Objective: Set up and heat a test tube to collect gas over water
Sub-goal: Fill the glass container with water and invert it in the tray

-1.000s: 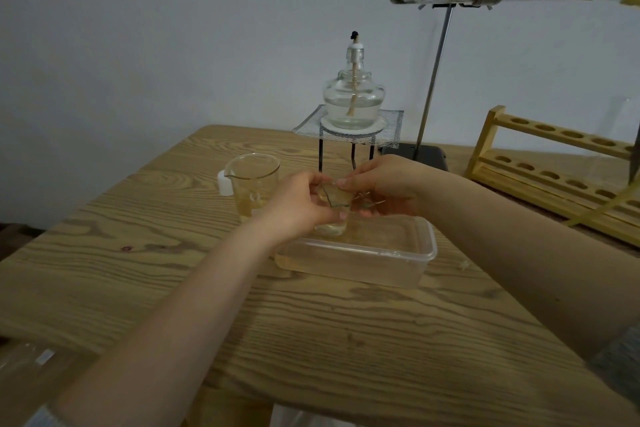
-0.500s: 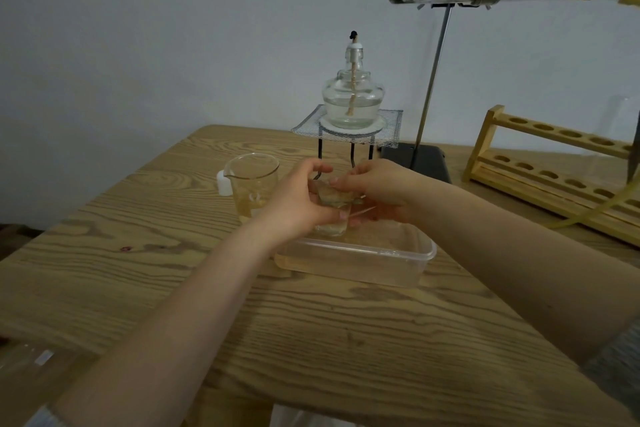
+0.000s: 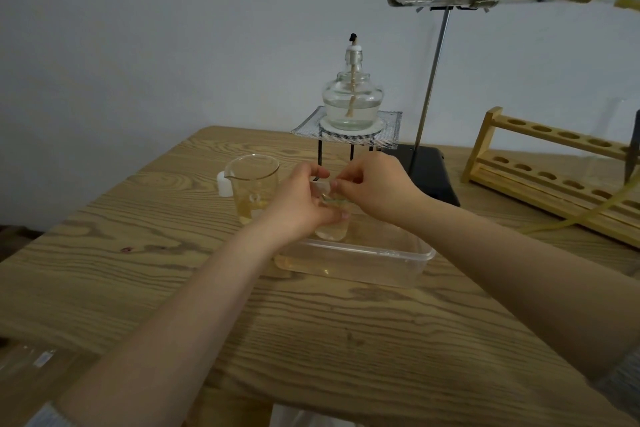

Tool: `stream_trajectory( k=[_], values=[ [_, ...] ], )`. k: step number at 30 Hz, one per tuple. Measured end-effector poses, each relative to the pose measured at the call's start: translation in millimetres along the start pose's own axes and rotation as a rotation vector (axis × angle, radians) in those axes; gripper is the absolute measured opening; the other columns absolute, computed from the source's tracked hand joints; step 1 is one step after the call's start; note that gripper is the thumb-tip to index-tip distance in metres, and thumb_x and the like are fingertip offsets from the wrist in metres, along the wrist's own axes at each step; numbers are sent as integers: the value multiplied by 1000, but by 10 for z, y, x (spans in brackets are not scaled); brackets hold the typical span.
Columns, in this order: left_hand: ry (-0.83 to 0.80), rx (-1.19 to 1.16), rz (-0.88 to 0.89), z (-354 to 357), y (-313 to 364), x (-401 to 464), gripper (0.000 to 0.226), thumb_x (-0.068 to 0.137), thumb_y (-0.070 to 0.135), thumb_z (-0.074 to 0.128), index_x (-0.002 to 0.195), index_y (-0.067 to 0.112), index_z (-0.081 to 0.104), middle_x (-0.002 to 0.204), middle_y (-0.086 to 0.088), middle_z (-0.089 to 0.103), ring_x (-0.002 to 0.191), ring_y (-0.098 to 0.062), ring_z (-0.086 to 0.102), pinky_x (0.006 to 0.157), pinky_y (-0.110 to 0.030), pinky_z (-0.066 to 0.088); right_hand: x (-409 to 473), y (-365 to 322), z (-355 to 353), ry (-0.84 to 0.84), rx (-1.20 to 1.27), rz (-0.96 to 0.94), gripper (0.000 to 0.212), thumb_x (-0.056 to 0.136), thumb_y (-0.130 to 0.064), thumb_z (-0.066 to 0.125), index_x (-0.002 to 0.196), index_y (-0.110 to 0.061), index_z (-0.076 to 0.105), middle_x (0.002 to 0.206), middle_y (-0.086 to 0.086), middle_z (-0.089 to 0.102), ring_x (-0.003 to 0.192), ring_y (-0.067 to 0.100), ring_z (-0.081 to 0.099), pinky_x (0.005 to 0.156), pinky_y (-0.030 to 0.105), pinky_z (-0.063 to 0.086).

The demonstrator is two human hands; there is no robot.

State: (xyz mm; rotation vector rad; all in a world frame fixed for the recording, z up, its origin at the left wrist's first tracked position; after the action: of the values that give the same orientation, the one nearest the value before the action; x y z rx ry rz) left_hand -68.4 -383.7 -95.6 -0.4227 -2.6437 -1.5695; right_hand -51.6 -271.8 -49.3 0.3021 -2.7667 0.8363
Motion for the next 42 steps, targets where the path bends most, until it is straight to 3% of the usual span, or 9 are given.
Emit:
stream_trajectory(
  k=[4, 8, 13, 21, 27, 30, 36, 39, 42],
  values=[
    [0, 31, 1, 7, 3, 7, 64, 63, 19, 86, 112, 24, 45, 88, 4, 55, 65, -3, 49, 56, -19, 40, -75, -67, 24, -92, -72, -83, 24, 90, -15, 54, 93, -12, 77, 97, 5, 72, 92, 20, 64, 83, 38, 52],
    [3, 14, -19, 4, -45, 20, 64, 61, 19, 86, 110, 25, 46, 102, -10, 62, 70, -11, 52, 67, -30, 49, -152, -74, 30, -161, -70, -106, 34, 93, -16, 46, 120, -20, 67, 118, -1, 67, 110, 15, 58, 90, 26, 45],
    [3, 23, -21, -16, -27, 11, 66, 63, 22, 85, 117, 22, 48, 86, 4, 52, 72, -8, 50, 65, -24, 41, -283, -95, 30, -234, -163, -225, 47, 84, -17, 59, 130, -22, 57, 126, -4, 60, 118, 14, 50, 100, 30, 40],
    [3, -96, -119, -8, -101, 18, 65, 61, 21, 86, 115, 23, 51, 96, -4, 62, 87, -17, 61, 76, -31, 49, -321, -123, 150, -154, -318, -394, 67, 78, -30, 74, 138, -20, 45, 134, -1, 51, 125, 16, 43, 85, 14, 29],
    [-36, -266, -220, -2, -121, -8, 77, 33, 38, 84, 103, 27, 55, 104, -11, 69, 96, -22, 68, 88, -45, 54, -269, -152, 177, -152, -371, -457, 69, 76, -26, 75, 136, -15, 44, 132, 4, 47, 120, 19, 46, 86, 14, 27],
    [-55, -317, -249, -9, -135, -2, 72, 43, 28, 87, 108, 21, 55, 106, -12, 69, 94, -21, 69, 86, -41, 55, -245, -158, 167, -109, -376, -470, 71, 75, -30, 75, 137, -16, 44, 126, 3, 51, 115, 18, 48, 84, 15, 25],
    [-125, -306, -272, 16, -96, 21, 47, 73, 24, 79, 112, 15, 56, 102, -9, 71, 88, -19, 70, 72, -33, 56, -199, -110, 115, -112, -184, -358, 60, 67, -31, 75, 120, -15, 55, 109, -3, 57, 96, 11, 51, 79, 23, 42],
    [-201, -270, -336, 21, -88, 11, 45, 77, 35, 73, 111, 8, 60, 100, -12, 71, 82, -22, 69, 75, -36, 58, -148, -26, 102, -171, 30, -166, 41, 63, -38, 75, 96, -19, 60, 85, -10, 60, 76, 5, 55, 67, 20, 43],
    [-289, -255, -460, 17, -83, -23, 47, 86, 44, 60, 111, 5, 60, 96, -12, 70, 76, -22, 68, 73, -33, 60, -116, 182, 248, -391, 362, 117, 27, 68, -19, 78, 87, -17, 60, 81, -6, 60, 71, 6, 57, 67, 20, 45]
  ],
)
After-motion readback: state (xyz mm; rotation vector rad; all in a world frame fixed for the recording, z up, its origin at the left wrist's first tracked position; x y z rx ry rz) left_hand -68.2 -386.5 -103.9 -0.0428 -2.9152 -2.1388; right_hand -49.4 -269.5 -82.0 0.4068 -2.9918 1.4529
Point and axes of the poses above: each hand's wrist, its own x-axis towards the middle knuckle, its own z-axis out of the palm, y = z × x, the point moved 8 cm from there along x, towards the middle knuckle
